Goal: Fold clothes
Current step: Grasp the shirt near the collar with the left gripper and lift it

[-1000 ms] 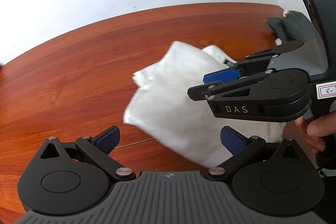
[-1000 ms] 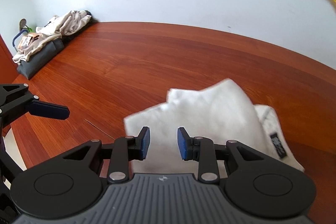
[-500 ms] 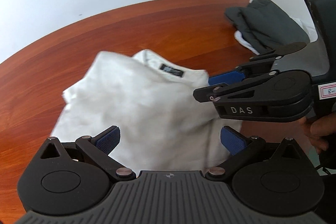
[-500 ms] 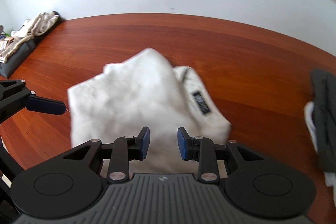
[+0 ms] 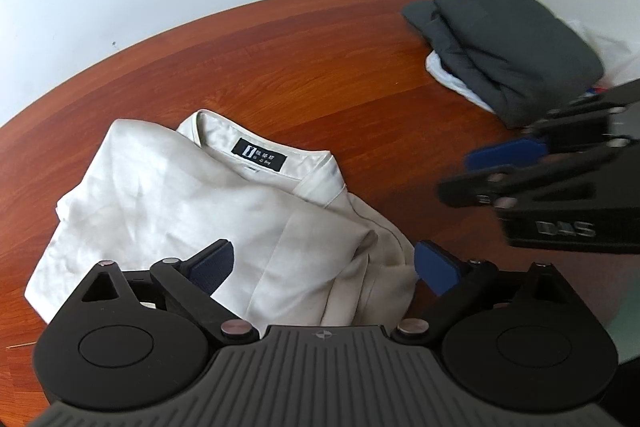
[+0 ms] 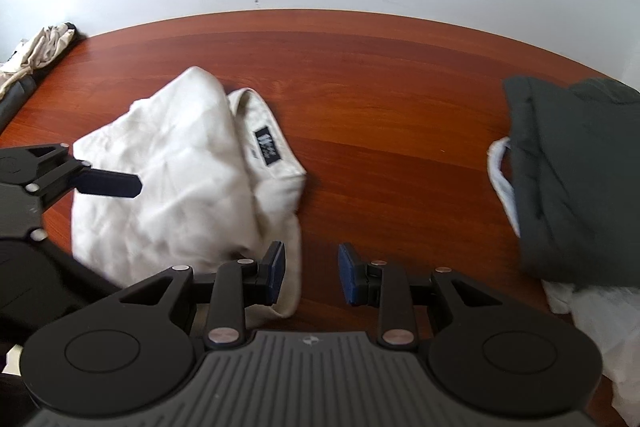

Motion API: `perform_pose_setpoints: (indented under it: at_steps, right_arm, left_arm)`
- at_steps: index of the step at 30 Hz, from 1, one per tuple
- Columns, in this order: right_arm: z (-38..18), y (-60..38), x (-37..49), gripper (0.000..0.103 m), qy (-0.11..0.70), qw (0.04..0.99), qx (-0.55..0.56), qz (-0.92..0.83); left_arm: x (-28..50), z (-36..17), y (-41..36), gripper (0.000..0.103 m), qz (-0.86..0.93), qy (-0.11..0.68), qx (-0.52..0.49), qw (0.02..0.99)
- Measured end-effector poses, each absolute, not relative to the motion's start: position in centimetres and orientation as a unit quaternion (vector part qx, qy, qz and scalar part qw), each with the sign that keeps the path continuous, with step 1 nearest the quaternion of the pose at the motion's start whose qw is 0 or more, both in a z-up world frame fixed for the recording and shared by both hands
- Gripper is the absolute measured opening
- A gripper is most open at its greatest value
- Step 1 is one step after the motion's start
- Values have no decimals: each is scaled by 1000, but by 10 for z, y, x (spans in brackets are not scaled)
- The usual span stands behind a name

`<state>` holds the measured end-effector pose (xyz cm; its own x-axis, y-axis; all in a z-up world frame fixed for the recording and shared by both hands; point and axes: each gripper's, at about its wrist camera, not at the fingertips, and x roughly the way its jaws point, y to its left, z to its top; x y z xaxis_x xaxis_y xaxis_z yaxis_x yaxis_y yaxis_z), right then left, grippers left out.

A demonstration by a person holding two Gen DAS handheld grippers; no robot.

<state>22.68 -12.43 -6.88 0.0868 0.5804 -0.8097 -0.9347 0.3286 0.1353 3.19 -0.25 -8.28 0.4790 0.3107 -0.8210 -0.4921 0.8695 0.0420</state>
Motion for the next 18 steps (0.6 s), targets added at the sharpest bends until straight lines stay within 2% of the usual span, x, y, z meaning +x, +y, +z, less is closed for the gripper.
perform_pose_setpoints:
  at_steps: [6,9,11,12,14,18]
  right_arm:
    - [-71,-147,243,34,407,709,-223,532]
    - [-73,-155,248,34,407,711,-223,529]
    - [-73,-158,252,34,407,711,-223,528]
    - [-73,-159,253,34,407,711,-224,529]
    - [-73,-161,254,34,406,710,-224,529]
    - [-72,-159,253,35,404,707,-227,534]
  left_arm:
    - [50,-103,-1,76,267,463,-95,840]
    - [53,-111,2,64,272,471,-98,833]
    - [54,-115,4,43,269,475,-101,832]
    - [54,-116,4,36,267,477,-103,831]
    - [52,-117,5,11,269,475,-102,831]
    - [40,-109,6,4,287,456,-100,836]
